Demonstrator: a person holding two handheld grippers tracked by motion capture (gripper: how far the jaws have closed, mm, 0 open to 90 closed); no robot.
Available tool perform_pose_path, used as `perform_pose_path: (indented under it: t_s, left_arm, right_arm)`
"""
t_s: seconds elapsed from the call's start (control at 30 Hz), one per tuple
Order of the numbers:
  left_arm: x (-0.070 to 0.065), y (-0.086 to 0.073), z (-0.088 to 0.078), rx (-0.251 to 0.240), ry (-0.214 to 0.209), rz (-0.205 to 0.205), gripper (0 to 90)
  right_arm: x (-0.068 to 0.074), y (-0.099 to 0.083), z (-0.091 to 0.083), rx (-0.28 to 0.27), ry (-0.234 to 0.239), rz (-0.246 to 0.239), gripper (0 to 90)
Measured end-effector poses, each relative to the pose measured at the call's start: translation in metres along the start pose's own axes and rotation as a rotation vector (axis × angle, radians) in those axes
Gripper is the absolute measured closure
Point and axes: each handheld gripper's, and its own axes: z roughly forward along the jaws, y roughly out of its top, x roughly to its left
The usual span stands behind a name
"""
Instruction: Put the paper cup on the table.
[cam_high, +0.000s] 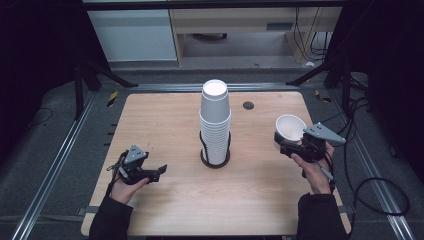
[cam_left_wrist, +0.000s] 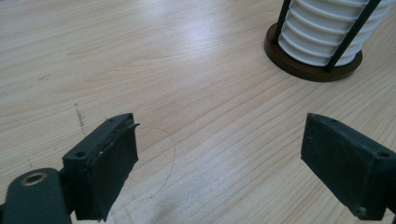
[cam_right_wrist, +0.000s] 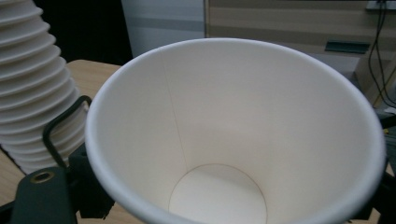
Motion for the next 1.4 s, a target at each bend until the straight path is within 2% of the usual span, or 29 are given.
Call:
perform_pose_path:
  t_s: [0.17, 0.27, 0.53, 0.67, 0.87, 1.0, 1.03, 1.13, 1.4]
  left_arm:
    - [0.001, 0.0, -0.001, -0.003, 0.005, -0.004, 10.4]
    - [0.001, 0.0, 0.0, -0.001, 0.006, -0.005, 10.4]
    - [0.003, 0.001, -0.001, -0.012, 0.005, -0.003, 10.4]
    - [0.002, 0.0, -0.001, -0.011, 0.005, 0.0, 10.4]
    - [0.0, 0.0, -0.001, -0.011, 0.001, 0.011, 10.5]
    - [0.0, 0.0, -0.001, -0.009, 0.001, 0.012, 10.5]
    - [0.001, 0.0, -0.001, -0.009, 0.001, 0.011, 10.5]
    - [0.001, 0.0, -0.001, -0.009, 0.001, 0.013, 10.7]
    - [0.001, 0.0, -0.001, -0.011, 0.0, 0.01, 10.7]
  right_arm:
    - [-0.012, -0.005, 0.004, 0.017, -0.057, 0.016, 14.7]
    - [-0.023, -0.012, 0.008, 0.057, -0.1, 0.013, 14.6]
    - [-0.035, -0.026, 0.017, 0.065, -0.132, 0.006, 14.6]
    - [-0.039, -0.032, 0.021, 0.073, -0.129, 0.002, 14.6]
    - [-0.04, -0.037, 0.029, 0.099, -0.096, 0.01, 14.6]
    - [-0.042, -0.042, 0.032, 0.109, -0.097, 0.01, 14.6]
    - [-0.043, -0.045, 0.033, 0.096, -0.102, 0.017, 14.6]
    - [-0.048, -0.052, 0.036, 0.114, -0.088, 0.062, 14.5]
    - [-0.047, -0.06, 0.043, 0.155, -0.073, 0.044, 14.2]
